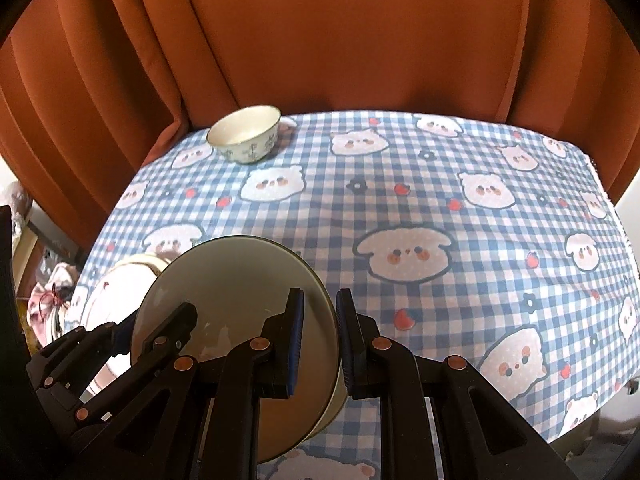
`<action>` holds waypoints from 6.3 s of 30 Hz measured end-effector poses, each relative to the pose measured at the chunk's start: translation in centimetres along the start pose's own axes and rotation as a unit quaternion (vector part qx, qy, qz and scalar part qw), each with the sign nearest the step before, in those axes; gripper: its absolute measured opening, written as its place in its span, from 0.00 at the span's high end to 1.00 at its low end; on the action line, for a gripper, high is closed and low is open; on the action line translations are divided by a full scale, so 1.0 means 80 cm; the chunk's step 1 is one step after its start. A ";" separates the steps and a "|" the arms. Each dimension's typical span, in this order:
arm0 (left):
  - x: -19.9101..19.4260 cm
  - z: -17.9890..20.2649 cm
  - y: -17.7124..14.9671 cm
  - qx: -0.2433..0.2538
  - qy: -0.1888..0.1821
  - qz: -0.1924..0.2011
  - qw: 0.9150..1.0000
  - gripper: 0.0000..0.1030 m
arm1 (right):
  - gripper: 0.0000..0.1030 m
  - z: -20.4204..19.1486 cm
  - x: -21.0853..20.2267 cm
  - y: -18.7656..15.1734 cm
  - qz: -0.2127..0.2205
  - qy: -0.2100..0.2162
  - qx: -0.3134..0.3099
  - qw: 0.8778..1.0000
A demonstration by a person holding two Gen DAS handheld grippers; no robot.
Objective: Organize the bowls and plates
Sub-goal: 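Lower the held white bowl onto the cloth beside the plate stack, then open both grippers and move them to the small white bowl, then close both grippers on the rim of the small white bowl, then lift the small bowl with both grippers toward the placed bowl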
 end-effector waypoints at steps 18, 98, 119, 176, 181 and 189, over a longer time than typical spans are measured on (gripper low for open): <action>0.033 0.000 -0.028 -0.015 0.009 -0.040 0.999 0.80 | 0.80 0.002 0.040 -0.025 -0.048 0.010 -0.016 0.999; 0.171 -0.086 0.292 -0.001 0.012 0.055 0.998 0.30 | 0.35 -0.060 0.183 0.273 0.038 -0.012 0.021 0.999; 0.283 -0.073 0.301 -0.043 0.033 -0.008 0.998 0.76 | 0.75 -0.039 0.317 0.293 -0.028 0.031 0.015 0.999; 0.038 -0.051 0.188 0.058 -0.080 0.047 0.994 0.82 | 0.84 -0.049 0.028 0.166 0.047 -0.081 0.105 0.990; 0.026 -0.044 0.160 0.078 -0.094 0.042 0.992 0.82 | 0.84 -0.045 0.004 0.132 0.044 -0.098 0.118 0.987; 0.000 -0.022 0.114 0.089 -0.102 0.039 0.990 0.82 | 0.84 -0.032 -0.020 0.079 0.037 -0.101 0.135 0.985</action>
Point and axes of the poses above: each gripper's, at about its wrist camera, not at the fingertips, and x roughly the way its jaws point, z to its right, y to its top, the point moved 3 cm from there along x, roughly the way its jaws point, and after that the axes turned 6 degrees about -x, right-handed, at the moved point
